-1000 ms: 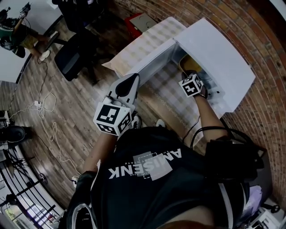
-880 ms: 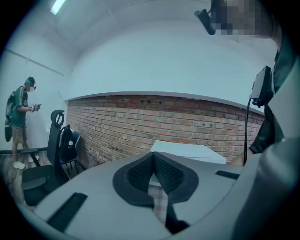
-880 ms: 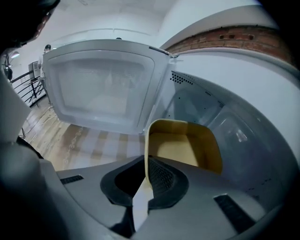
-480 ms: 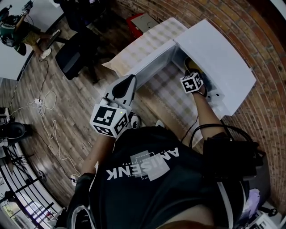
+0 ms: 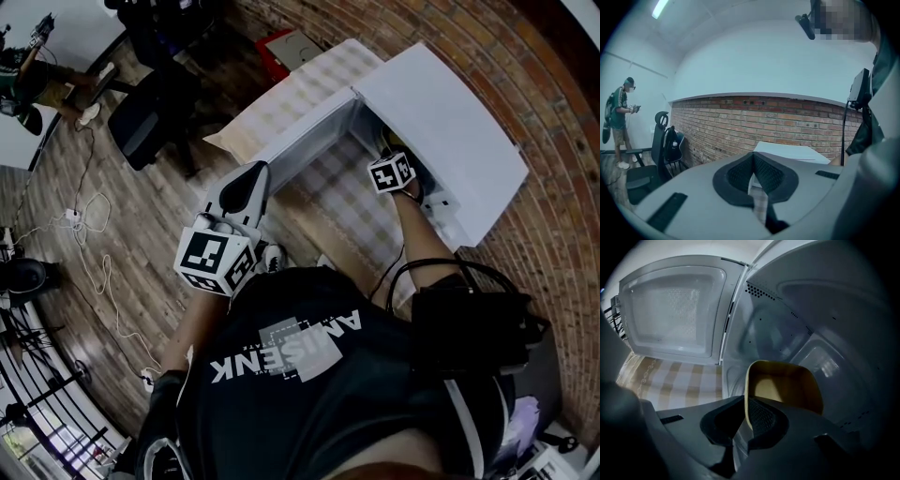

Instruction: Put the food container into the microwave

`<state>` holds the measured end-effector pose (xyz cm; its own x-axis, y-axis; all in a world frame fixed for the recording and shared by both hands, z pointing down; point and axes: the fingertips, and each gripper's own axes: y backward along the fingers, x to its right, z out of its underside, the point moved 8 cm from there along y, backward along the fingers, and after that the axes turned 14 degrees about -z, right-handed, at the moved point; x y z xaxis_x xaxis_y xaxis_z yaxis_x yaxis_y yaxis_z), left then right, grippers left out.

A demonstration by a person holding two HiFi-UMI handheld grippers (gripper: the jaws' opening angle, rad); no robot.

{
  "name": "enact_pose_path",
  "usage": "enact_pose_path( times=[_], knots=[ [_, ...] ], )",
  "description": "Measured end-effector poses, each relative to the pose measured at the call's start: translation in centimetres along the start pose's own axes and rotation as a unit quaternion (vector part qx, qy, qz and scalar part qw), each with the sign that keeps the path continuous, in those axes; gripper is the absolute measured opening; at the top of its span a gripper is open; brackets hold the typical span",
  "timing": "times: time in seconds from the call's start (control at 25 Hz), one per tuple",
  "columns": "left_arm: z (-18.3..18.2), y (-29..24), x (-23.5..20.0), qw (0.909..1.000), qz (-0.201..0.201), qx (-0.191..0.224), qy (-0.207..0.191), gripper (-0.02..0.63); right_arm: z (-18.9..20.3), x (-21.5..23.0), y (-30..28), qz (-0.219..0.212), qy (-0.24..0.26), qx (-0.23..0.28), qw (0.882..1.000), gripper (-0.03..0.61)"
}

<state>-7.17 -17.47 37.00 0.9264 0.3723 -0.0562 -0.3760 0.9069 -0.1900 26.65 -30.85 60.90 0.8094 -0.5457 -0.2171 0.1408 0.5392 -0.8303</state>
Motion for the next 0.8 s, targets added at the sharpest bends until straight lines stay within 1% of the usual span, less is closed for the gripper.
enact_pose_path(
  times=[0.24, 0.4, 0.68, 0.8],
  knots=[
    [0.14, -0.18, 0.12, 1.0, -0.002, 0.0, 0.003, 0.012, 0.38, 0.37, -0.68, 0.016, 0.01, -0.013, 1.0, 0.048],
    [-0.03, 0.12, -0.37, 0.9997, -0.002, -0.005, 0.024, 0.012, 0.39, 0.31, -0.65, 0.026, 0.009, -0.016, 0.999, 0.048],
    [-0.04, 0.35, -0.38, 0.9998, -0.003, -0.001, 0.018, 0.012, 0.6, 0.74, -0.77, 0.046, 0.016, -0.022, 0.999, 0.049],
    [0.04, 0.33, -0.53, 0.9998, -0.004, -0.003, 0.019, 0.012, 0.69, 0.71, -0.85, 0.046, 0.015, -0.023, 0.999, 0.049]
  ],
)
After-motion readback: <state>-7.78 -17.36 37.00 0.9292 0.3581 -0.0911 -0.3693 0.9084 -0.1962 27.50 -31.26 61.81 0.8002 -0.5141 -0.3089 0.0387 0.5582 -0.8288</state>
